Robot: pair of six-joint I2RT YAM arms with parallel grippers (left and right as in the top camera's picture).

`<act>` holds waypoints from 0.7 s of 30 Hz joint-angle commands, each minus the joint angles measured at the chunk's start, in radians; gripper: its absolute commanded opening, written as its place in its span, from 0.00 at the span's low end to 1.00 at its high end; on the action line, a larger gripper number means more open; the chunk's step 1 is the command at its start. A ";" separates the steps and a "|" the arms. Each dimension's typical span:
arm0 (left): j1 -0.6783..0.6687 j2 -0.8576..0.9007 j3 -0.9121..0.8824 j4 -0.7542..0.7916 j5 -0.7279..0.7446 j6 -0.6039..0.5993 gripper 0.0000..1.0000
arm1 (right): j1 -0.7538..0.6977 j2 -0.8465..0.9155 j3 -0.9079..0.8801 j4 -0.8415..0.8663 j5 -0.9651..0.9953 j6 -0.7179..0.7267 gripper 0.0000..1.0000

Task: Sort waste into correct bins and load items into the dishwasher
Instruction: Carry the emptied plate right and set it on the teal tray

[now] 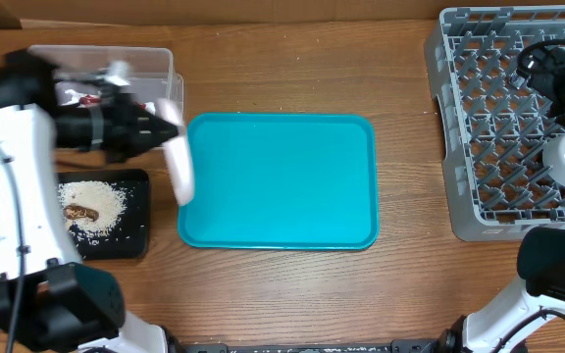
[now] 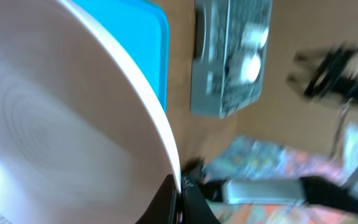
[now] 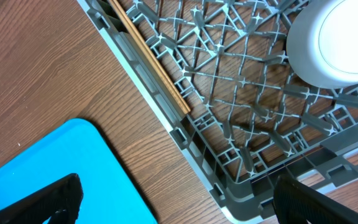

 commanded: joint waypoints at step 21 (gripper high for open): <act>-0.986 0.368 -0.002 0.452 -1.177 -0.605 0.04 | -0.001 -0.030 -0.002 0.006 0.006 0.007 1.00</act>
